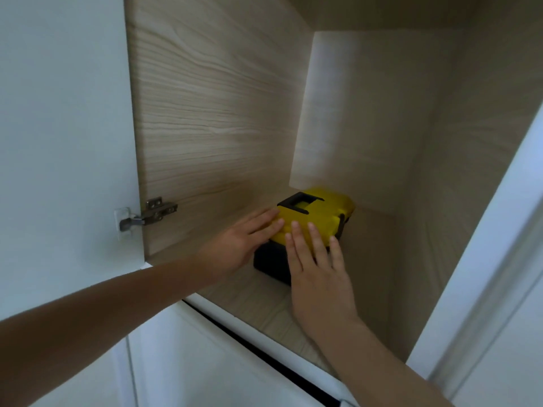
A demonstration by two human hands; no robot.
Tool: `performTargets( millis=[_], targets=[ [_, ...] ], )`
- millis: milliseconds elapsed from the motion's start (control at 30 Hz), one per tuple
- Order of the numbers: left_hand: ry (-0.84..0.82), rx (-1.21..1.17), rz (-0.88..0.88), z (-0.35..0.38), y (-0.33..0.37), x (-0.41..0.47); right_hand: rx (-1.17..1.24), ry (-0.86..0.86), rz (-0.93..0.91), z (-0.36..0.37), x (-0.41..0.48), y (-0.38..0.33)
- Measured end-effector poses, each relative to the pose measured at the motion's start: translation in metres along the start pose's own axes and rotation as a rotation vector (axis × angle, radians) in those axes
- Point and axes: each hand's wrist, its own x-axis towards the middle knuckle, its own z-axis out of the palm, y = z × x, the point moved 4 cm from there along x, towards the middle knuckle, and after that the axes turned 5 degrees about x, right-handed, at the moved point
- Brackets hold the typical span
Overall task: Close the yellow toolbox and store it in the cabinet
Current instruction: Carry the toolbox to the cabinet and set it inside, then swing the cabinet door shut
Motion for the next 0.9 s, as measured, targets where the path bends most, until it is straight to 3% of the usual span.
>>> performTargets(
  millis=[233, 500, 700, 900],
  targets=[
    [-0.056, 0.042, -0.057, 0.021, -0.002, 0.047, 0.072, -0.182, 0.17, 0.014, 0.032, 0.026],
    [-0.252, 0.08, -0.158, 0.009, -0.003, 0.04, 0.131, -0.215, 0.165, 0.011, 0.036, 0.03],
    [-0.375, 0.087, -0.478, -0.045, -0.004, -0.012, 0.167, -0.005, -0.034, -0.028, 0.025, 0.001],
    [-0.291, 0.157, -0.682, -0.138, 0.032, -0.074, 0.186, 0.201, -0.224, -0.094, 0.002, -0.039]
  ],
)
